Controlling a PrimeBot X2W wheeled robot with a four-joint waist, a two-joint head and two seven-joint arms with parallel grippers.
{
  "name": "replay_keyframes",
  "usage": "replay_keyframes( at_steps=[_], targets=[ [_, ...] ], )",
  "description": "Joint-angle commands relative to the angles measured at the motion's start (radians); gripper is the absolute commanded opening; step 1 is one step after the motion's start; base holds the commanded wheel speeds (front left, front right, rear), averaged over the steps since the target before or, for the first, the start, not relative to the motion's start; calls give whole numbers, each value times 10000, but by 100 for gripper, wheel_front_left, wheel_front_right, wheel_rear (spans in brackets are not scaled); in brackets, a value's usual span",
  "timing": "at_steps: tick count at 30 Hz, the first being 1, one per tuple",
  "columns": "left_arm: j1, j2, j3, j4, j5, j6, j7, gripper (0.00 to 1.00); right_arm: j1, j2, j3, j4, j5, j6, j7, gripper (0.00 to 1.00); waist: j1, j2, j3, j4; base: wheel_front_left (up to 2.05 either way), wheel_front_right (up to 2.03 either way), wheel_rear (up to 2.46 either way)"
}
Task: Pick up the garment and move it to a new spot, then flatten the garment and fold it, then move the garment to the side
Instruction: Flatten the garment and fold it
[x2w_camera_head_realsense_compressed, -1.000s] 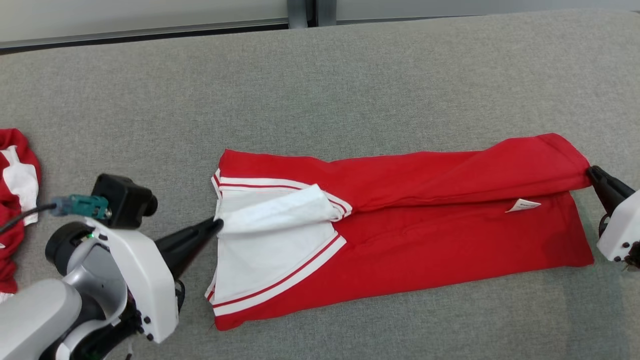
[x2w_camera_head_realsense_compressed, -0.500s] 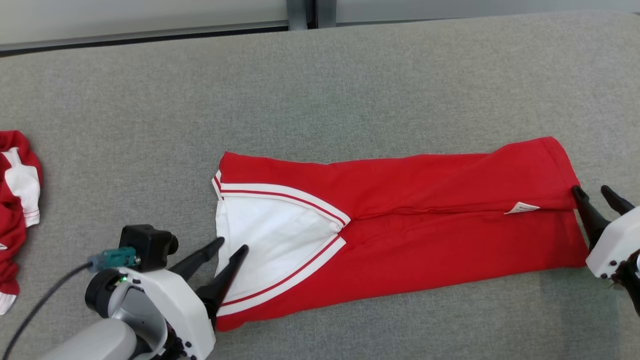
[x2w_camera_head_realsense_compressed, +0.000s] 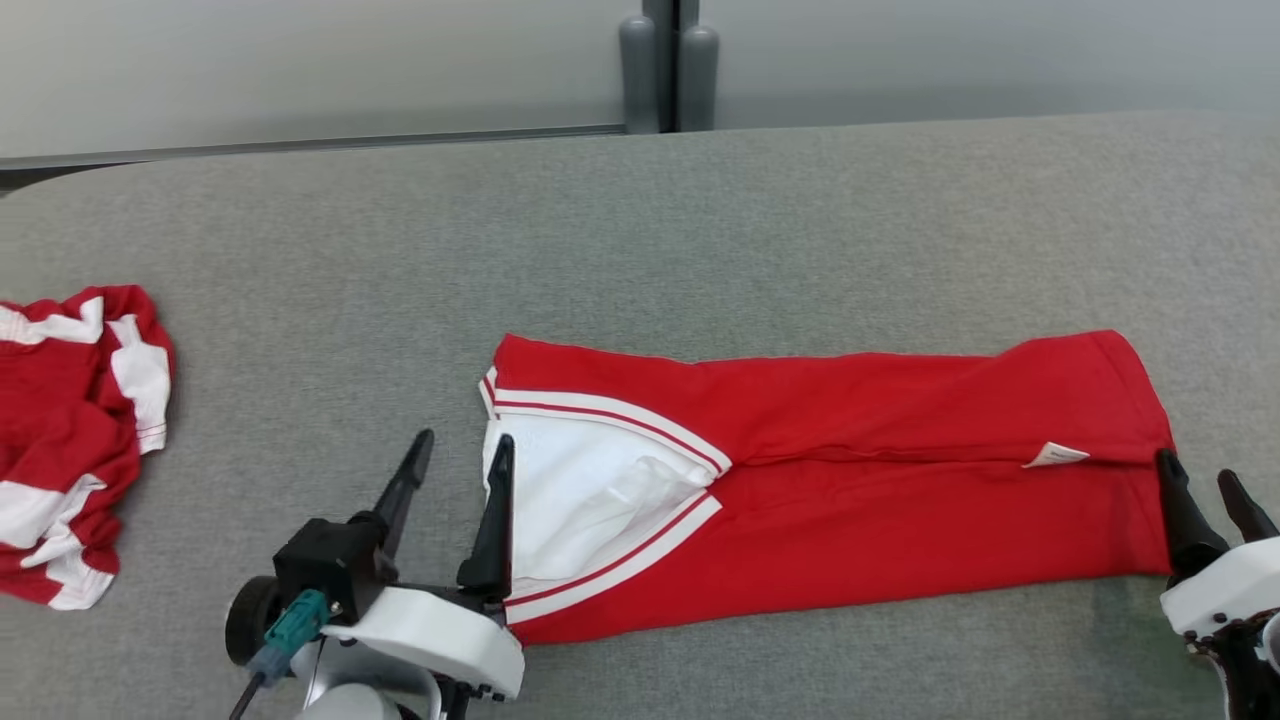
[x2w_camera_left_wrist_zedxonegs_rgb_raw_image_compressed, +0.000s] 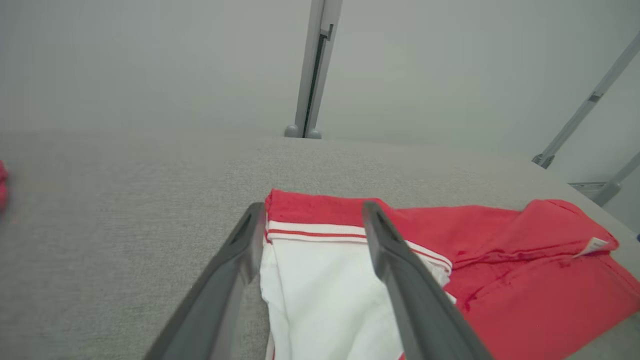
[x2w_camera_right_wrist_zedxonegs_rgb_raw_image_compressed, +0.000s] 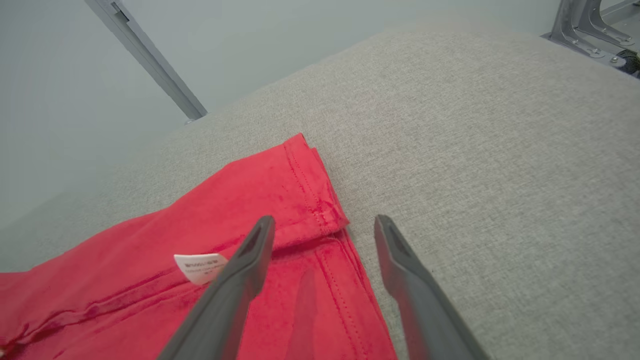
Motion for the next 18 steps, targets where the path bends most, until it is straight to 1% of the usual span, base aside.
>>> replay_keyframes(
  at_steps=[1,3,4,7,11,16,17,18],
  targets=[
    [311,-241,587,-212,767,115,-42,100,-182,-44,-255,178,188,-12,140,100,0,-1,-150,344,0,0,0],
    [665,-622,971,-450,1676,99,-31,100,-453,-138,-533,514,243,-9,408,100,0,-1,-176,554,0,0,0],
    [762,-725,1096,-539,2135,37,-35,100,-578,-236,-614,747,124,-8,665,100,0,-1,-180,648,0,0,0],
    [1069,-1111,1234,-671,3061,-235,-36,100,-1063,-536,-820,1472,-326,-6,1565,100,0,-1,-148,931,0,0,0],
    [1323,-1578,1408,-645,3671,-626,-37,100,-1564,-936,-783,2266,-1198,-8,2947,100,0,-1,-30,1196,0,0,0],
    [1552,-1982,1852,-512,4029,-1102,-38,100,-1611,-671,-549,2671,-1753,-5,3871,100,0,-1,48,1299,0,0,0],
    [1580,-2034,1956,-507,4082,-1185,-40,100,-1553,-605,-483,2678,-1761,-5,3956,95,0,-1,53,1292,0,0,0],
    [1628,-2088,2049,-497,4144,-1257,-40,100,-1508,-517,-420,2679,-1742,-5,4004,46,0,-1,54,1275,0,0,0]
  ],
)
